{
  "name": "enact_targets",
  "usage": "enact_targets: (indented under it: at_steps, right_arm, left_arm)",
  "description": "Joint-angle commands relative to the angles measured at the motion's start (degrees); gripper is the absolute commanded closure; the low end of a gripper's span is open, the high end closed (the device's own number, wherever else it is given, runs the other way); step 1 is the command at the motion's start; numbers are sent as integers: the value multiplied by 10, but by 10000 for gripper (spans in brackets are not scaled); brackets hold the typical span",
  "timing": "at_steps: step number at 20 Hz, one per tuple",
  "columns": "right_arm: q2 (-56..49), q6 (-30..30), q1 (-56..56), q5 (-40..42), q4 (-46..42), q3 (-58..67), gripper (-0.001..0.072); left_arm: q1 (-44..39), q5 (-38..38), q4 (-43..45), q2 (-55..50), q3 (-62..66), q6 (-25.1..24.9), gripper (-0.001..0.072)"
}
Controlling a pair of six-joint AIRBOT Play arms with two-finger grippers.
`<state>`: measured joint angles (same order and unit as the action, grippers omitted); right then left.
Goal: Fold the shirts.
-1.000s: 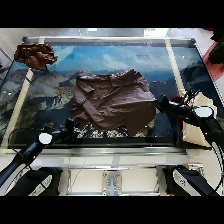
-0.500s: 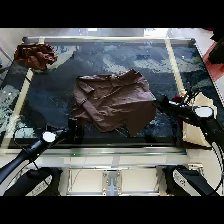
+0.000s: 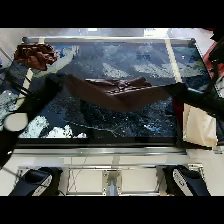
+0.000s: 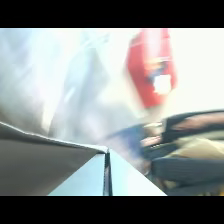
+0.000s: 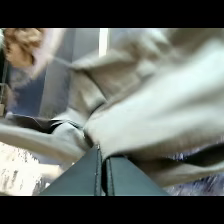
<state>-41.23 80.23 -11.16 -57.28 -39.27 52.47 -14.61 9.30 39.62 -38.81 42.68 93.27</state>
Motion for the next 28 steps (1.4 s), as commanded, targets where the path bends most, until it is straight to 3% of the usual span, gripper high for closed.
enact_targets:
  at_steps: [1, 6, 8, 12, 14, 17, 19, 22, 25, 26, 27, 28]
  right_arm:
    - [116, 56, -47, -91, -92, 106, 679]
    - [192, 88, -77, -98, -97, 297, 681]
    - [174, 96, -77, -84, -68, 341, 681]
    - [106, 69, -77, -64, 84, 353, 681]
    - [54, 67, -76, -83, 83, 353, 681]
    - [-47, 29, -59, -116, 76, 334, 681]
    - [-119, 7, -9, -107, 38, 294, 681]
    - [-245, -6, 99, 8, -81, 224, 680]
    - [-375, -6, 161, 210, -108, 203, 668]
    - [-405, -6, 170, 280, -93, 203, 504]
    - [-427, -6, 175, 346, -70, 205, 239]
    - [-435, -6, 175, 390, -54, 205, 219]
  left_arm:
    - [0, 40, 174, 90, 141, -93, 703]
    - [0, 212, 464, 128, 381, -24, 704]
    - [0, 216, 507, 121, 424, -16, 703]
    - [0, 152, 572, 95, 432, -6, 704]
    - [0, 235, 640, 45, 432, 55, 704]
    - [0, 399, 704, -82, 431, 90, 703]
    - [0, 438, 752, -181, 431, 117, 703]
    - [5, 399, 845, -322, 431, 189, 703]
    - [44, 307, 861, -456, 431, 331, 700]
    - [55, 295, 858, -487, 432, 369, 689]
    - [62, 290, 854, -505, 432, 392, 579]
    - [66, 282, 851, -510, 432, 390, 331]
